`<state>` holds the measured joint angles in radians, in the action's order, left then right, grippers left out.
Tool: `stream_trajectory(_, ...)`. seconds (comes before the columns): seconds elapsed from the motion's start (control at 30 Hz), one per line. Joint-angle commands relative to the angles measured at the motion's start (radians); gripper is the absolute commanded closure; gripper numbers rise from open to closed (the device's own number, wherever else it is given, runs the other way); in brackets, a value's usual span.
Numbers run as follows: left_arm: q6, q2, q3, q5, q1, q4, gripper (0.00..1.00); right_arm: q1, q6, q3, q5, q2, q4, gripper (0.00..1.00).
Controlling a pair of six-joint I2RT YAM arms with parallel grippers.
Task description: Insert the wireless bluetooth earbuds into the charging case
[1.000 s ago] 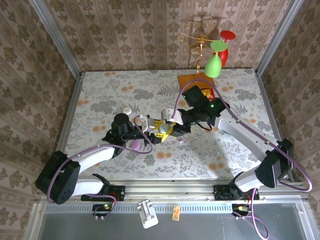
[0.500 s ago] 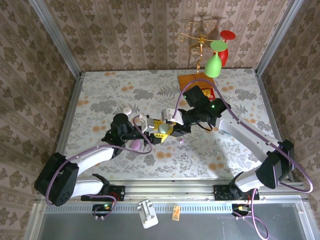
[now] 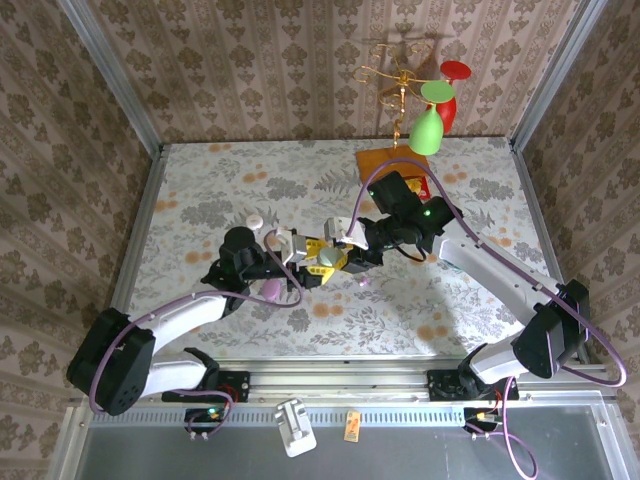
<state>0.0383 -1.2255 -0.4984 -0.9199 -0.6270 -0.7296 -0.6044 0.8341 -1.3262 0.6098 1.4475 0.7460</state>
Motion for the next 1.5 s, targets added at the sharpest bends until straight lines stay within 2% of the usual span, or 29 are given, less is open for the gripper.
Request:
stream_trajectory(0.0,-0.012,0.014,-0.032,-0.048,-0.008,-0.022,0.57,0.012,0.005,0.016,-0.016,-0.023,0.006,0.66)
stream_trajectory(0.1,-0.010,0.011,-0.034,-0.051,-0.010,-0.025,0.57,0.013,0.001,0.017,-0.012,-0.025,0.002,0.66)
stream_trajectory(0.17,-0.005,0.009,-0.034,-0.051,-0.009,-0.022,0.47,0.014,-0.002,0.018,-0.006,-0.029,-0.003,0.66)
stream_trajectory(0.23,-0.003,0.011,-0.031,-0.047,-0.009,-0.023,0.44,0.015,-0.006,0.020,-0.004,-0.030,-0.004,0.66)
stream_trajectory(0.47,0.003,0.011,-0.036,-0.046,-0.011,-0.007,0.49,0.018,-0.010,0.021,0.001,-0.027,-0.003,0.66)
stream_trajectory(0.63,0.024,0.014,-0.035,-0.041,-0.014,0.015,0.44,0.018,-0.023,0.015,0.020,-0.027,-0.004,0.66)
stream_trajectory(1.0,0.040,0.015,-0.038,-0.037,-0.017,0.037,0.46,0.018,-0.036,0.009,0.037,-0.022,0.001,0.66)
stream_trajectory(1.27,0.050,0.016,-0.038,-0.029,-0.018,0.042,0.42,0.019,-0.054,0.006,0.046,-0.021,0.003,0.66)
stream_trajectory(1.47,0.050,0.016,-0.039,-0.022,-0.019,0.045,0.42,0.019,-0.051,0.009,0.042,-0.018,0.005,0.66)
